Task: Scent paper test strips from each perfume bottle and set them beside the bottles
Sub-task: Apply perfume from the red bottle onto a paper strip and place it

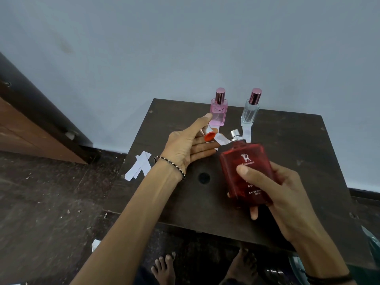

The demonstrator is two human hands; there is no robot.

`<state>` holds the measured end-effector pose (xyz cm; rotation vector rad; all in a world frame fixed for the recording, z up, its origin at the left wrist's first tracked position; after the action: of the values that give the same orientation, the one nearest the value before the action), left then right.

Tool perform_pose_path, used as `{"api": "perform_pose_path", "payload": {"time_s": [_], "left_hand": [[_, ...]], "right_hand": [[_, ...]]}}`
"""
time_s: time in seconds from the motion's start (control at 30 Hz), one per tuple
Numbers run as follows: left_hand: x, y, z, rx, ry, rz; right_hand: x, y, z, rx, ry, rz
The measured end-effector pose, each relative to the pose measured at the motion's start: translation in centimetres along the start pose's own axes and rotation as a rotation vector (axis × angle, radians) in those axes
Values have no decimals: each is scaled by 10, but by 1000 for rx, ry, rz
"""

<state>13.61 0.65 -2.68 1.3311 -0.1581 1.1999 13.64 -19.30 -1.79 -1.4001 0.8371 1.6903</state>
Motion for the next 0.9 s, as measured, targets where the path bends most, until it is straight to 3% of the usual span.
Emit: {"api": "perform_pose_path", "payload": {"time_s": [0.27, 0.9], "left_hand": [[-1, 0, 4, 4, -94, 37], [-2, 10, 13, -29, -358, 89]], "right_hand": [[6, -4, 17, -83, 44, 59], [11, -5, 12, 18, 67, -20]]}}
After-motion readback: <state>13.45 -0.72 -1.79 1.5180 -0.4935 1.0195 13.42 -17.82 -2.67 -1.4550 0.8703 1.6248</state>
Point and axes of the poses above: each hand's wrist, its own y-axis away from the middle knuckle, its own z-axis out of the palm, x = y × z, the point moved 4 cm from there along -y, towards the middle knuckle, and after that the axes turned 12 degrees about -z, right-handed, at the moved point
